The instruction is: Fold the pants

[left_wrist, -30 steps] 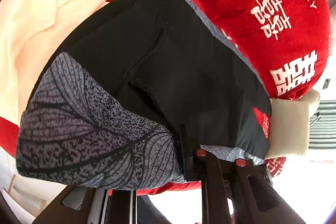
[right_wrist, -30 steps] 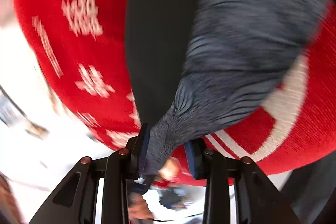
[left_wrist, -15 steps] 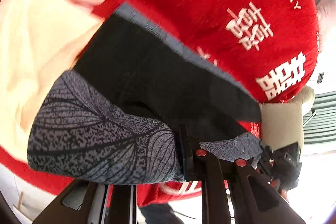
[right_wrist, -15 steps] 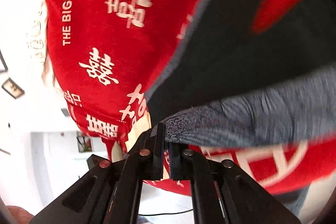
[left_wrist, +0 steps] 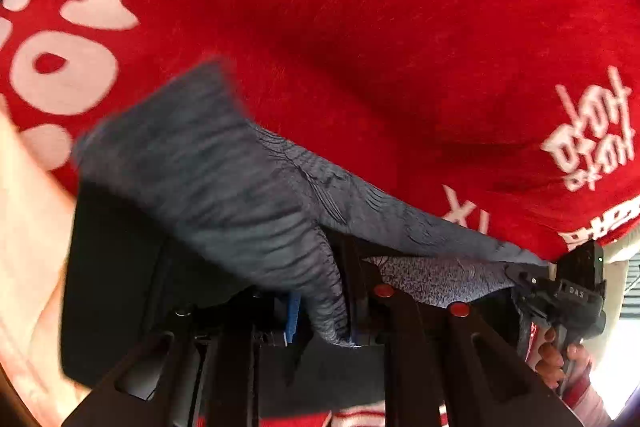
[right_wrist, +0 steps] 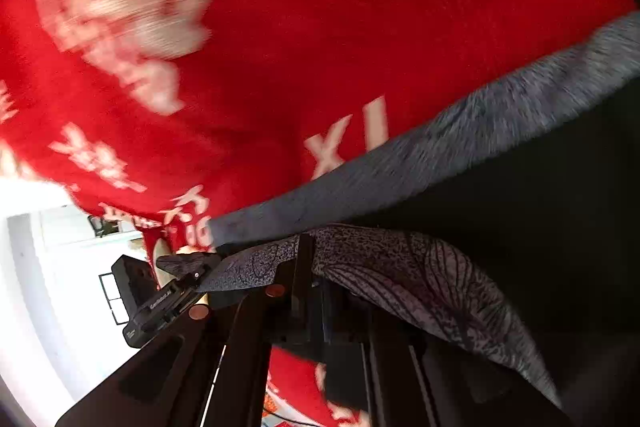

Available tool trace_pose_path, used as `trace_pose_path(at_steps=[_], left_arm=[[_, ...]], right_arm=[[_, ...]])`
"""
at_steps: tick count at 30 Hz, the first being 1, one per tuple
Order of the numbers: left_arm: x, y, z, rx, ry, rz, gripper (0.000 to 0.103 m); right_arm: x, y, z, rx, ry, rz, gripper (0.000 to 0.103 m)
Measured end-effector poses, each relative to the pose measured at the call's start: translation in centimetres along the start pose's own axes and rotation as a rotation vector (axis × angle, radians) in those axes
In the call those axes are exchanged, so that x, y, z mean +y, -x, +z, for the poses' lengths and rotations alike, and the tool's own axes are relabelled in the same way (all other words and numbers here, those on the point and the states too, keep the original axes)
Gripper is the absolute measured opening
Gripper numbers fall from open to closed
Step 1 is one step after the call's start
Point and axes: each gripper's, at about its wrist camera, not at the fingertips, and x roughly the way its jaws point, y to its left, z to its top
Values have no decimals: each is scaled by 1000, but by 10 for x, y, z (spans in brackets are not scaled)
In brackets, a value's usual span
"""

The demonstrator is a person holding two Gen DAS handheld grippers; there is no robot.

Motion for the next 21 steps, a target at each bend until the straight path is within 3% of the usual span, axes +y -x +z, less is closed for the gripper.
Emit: trace_pose_path(at_steps=[5, 7, 8, 9, 10, 12, 17, 21], left_arm=[[-2, 12, 0, 9, 9, -25, 23], [-11, 30, -5, 12, -14, -20, 31], [-17, 45, -10, -22, -44, 15, 56], [-20, 56, -15, -54, -68, 41, 81], [-27, 72, -21, -105, -110, 71, 86], [-34, 85, -27, -124, -161, 108, 86], [-51, 54, -29, -88, -271, 272, 86], [-38, 2, -30, -39, -266, 397, 86]], right_arm=[[-14, -16, 21, 35, -21, 9, 4], [-12, -13, 20, 47, -8, 11, 7], [-9, -12, 19, 53, 1, 7, 10], [-5, -9, 19, 55, 12, -1, 22], [-1, -6, 18, 53, 21, 1, 41], [12, 5, 15, 28, 46, 20, 61], [58, 20, -8, 11, 230, -59, 61], [66, -3, -14, 69, 328, -164, 57]])
